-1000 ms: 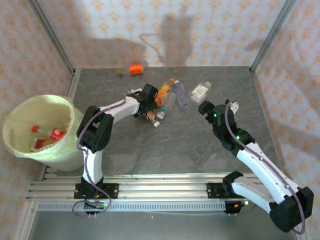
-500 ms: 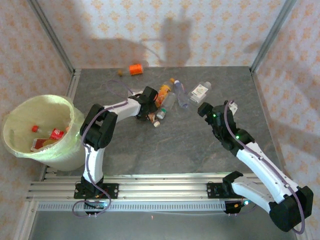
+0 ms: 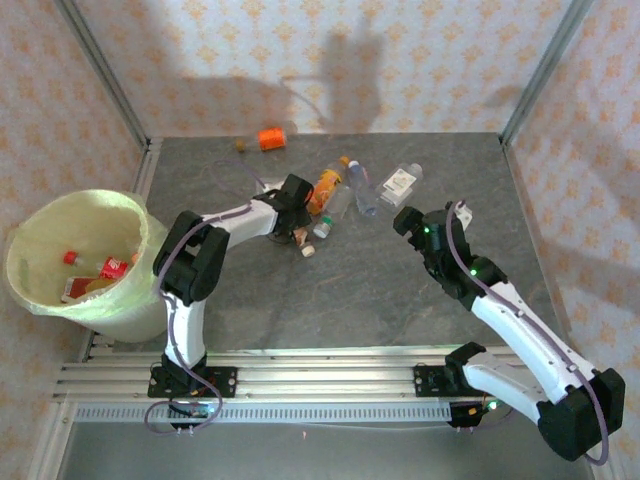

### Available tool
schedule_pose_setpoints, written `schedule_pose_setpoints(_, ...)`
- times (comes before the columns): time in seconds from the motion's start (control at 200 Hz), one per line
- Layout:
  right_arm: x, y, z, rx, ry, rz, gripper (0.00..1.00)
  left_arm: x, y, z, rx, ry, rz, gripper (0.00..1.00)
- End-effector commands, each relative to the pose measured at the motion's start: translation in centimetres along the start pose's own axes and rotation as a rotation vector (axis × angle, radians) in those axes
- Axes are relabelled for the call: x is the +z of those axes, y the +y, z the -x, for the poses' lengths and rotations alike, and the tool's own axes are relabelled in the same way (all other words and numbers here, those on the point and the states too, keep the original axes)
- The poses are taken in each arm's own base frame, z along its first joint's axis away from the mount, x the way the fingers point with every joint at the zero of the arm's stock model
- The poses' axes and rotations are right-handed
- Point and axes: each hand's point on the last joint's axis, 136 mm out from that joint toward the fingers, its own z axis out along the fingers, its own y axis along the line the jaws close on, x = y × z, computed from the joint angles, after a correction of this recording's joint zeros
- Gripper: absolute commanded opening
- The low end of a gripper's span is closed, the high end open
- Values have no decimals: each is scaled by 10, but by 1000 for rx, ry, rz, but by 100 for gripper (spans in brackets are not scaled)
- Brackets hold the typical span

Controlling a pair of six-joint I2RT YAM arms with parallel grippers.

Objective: Put the plastic bottles in the bin

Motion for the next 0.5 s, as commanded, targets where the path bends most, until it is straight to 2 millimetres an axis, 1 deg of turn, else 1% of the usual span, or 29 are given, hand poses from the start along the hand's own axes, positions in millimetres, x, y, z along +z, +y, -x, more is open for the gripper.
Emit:
schedule_pose_setpoints(0.0,-6,12,12,10,-25,35,99,-38,-6,27,-11,-84,-51,54)
schedule_pose_setpoints(0.09,-4,17,14,52,-43,70,99,-53,-12,32,-23,-83,-85,53)
schedule_pose_setpoints(0.2,-2,30,14,77,-49,145,99,-73,-22,35,-10,-65,-113,52)
schedule_pose_setpoints(0.275,2,36,13,81,-46,177,99,-87,-25,36,10,-63,-113,51)
schedule_pose_setpoints(0.38,9,42,7,98,-28,206,99,-112,-30,43,30,-95,-139,50)
schedule_pose_setpoints(0.495,14,47,4,77,-2,209,99,-140,-31,52,32,-136,-177,50)
